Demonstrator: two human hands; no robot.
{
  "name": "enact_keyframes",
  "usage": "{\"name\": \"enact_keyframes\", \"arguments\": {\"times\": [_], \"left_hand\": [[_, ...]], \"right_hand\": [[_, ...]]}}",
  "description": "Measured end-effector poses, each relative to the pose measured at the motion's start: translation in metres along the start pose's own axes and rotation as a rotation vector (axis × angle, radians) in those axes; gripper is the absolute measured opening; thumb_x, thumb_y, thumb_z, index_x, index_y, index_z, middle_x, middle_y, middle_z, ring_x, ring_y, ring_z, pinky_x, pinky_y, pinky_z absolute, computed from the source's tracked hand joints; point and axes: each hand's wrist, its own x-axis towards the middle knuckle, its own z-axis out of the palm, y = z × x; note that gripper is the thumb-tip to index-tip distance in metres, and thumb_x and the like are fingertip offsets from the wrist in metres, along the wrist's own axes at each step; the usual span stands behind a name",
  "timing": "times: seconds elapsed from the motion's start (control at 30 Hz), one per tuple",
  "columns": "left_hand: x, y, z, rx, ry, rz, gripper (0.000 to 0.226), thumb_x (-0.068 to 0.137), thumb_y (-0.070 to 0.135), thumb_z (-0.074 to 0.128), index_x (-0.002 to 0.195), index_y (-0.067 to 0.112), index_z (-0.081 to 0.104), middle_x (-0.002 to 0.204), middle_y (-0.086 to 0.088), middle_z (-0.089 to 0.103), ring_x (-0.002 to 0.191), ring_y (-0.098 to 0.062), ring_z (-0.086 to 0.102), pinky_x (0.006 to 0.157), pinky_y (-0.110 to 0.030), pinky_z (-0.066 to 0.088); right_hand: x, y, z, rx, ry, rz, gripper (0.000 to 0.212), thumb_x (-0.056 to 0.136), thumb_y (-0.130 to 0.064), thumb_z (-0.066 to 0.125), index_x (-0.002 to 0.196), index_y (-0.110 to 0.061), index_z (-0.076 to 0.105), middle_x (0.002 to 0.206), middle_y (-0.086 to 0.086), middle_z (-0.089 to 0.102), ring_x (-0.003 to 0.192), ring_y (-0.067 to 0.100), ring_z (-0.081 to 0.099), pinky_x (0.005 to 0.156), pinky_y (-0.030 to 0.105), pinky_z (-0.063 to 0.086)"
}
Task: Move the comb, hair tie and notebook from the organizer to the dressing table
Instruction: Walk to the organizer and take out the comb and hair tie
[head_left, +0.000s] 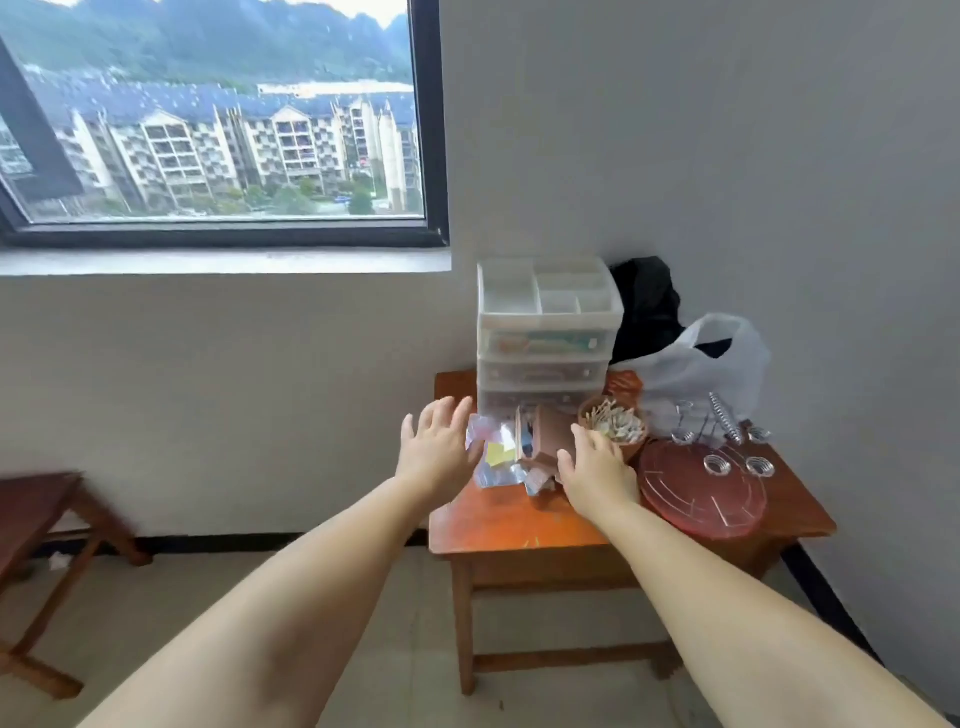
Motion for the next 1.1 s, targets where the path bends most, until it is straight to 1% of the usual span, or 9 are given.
{"name": "enact_keyframes", "arguments": {"times": [0.2, 0.33, 0.4, 0.47, 0.6, 0.73, 0.87, 1.03, 1.1], "left_hand": [[0.125, 0.006, 0.001, -0.077, 0.131, 0.036, 0.053, 0.094, 0.018, 0.033, 0.146, 0.024, 0.02, 0.15, -0.006, 0.029, 0.139, -0.026, 0.025, 0.114, -0.041, 0.02], [0.182, 0.008, -0.004, -0.151, 0.152, -0.005, 0.045, 0.097, 0.023, 0.035, 0.141, 0.024, 0.033, 0.141, -0.009, 0.042, 0.125, -0.03, 0.043, 0.106, -0.04, 0.032], [0.198, 0.007, -0.005, -0.204, 0.177, -0.006, 0.035, 0.097, 0.026, 0.037, 0.13, 0.023, 0.048, 0.128, -0.011, 0.054, 0.113, -0.033, 0.052, 0.099, -0.039, 0.037], [0.206, 0.005, -0.005, -0.268, 0.204, -0.031, 0.028, 0.096, 0.028, 0.041, 0.118, 0.022, 0.058, 0.116, -0.011, 0.058, 0.103, -0.035, 0.056, 0.091, -0.037, 0.043], [0.216, 0.002, -0.003, -0.315, 0.168, -0.048, 0.024, 0.095, 0.034, 0.041, 0.109, 0.027, 0.06, 0.109, -0.008, 0.056, 0.092, -0.035, 0.061, 0.084, -0.039, 0.05], [0.222, -0.001, -0.011, -0.318, 0.103, -0.026, 0.027, 0.096, 0.033, 0.039, 0.11, 0.027, 0.061, 0.108, -0.008, 0.054, 0.092, -0.032, 0.06, 0.082, -0.038, 0.051], [0.224, -0.004, -0.015, -0.337, 0.073, 0.015, 0.028, 0.097, 0.029, 0.038, 0.116, 0.023, 0.059, 0.112, -0.011, 0.052, 0.095, -0.031, 0.059, 0.084, -0.041, 0.052], [0.215, -0.004, -0.005, -0.387, 0.056, 0.057, 0.034, 0.096, 0.026, 0.041, 0.13, 0.021, 0.047, 0.123, -0.012, 0.045, 0.101, -0.03, 0.058, 0.083, -0.04, 0.052], [0.213, -0.004, -0.003, -0.405, 0.042, 0.056, 0.038, 0.095, 0.026, 0.042, 0.133, 0.021, 0.043, 0.126, -0.012, 0.044, 0.105, -0.029, 0.056, 0.086, -0.039, 0.05]], "right_hand": [[0.128, -0.02, -0.003, 0.563, -0.131, 0.073, 0.047, 0.094, -0.023, 0.037, 0.141, -0.014, 0.034, 0.141, 0.009, 0.044, 0.112, 0.026, 0.052, 0.098, 0.041, 0.044], [0.189, -0.038, -0.01, 1.226, -0.152, 0.354, 0.042, 0.094, -0.014, 0.038, 0.136, -0.014, 0.038, 0.128, 0.006, 0.049, 0.102, 0.022, 0.053, 0.071, 0.034, 0.054], [0.207, -0.044, -0.015, 1.469, -0.168, 0.503, 0.031, 0.093, -0.011, 0.04, 0.123, -0.009, 0.048, 0.111, 0.01, 0.059, 0.092, 0.022, 0.059, 0.059, 0.031, 0.05], [0.212, -0.048, -0.019, 1.607, -0.177, 0.591, 0.016, 0.091, -0.008, 0.041, 0.101, -0.008, 0.053, 0.09, 0.008, 0.06, 0.077, 0.018, 0.06, 0.06, 0.031, 0.049], [0.209, -0.051, -0.025, 1.792, -0.204, 0.632, 0.019, 0.09, -0.005, 0.035, 0.079, -0.007, 0.05, 0.079, 0.009, 0.058, 0.072, 0.019, 0.057, 0.074, 0.033, 0.045], [0.193, -0.047, -0.02, 1.796, -0.191, 0.67, 0.017, 0.087, -0.001, 0.035, 0.081, -0.005, 0.05, 0.077, 0.008, 0.056, 0.068, 0.017, 0.056, 0.061, 0.028, 0.044], [0.158, -0.039, -0.006, 1.714, -0.151, 0.648, 0.019, 0.086, -0.002, 0.037, 0.089, -0.003, 0.056, 0.086, 0.01, 0.06, 0.072, 0.017, 0.057, 0.064, 0.028, 0.047], [0.121, -0.026, -0.005, 1.746, -0.066, 0.623, 0.018, 0.092, -0.02, 0.044, 0.083, -0.008, 0.056, 0.082, 0.008, 0.059, 0.076, 0.019, 0.057, 0.067, 0.031, 0.048], [0.113, -0.021, -0.003, 1.773, -0.081, 0.608, 0.023, 0.093, -0.033, 0.048, 0.091, -0.011, 0.054, 0.086, 0.008, 0.059, 0.08, 0.021, 0.058, 0.07, 0.034, 0.051]]}}
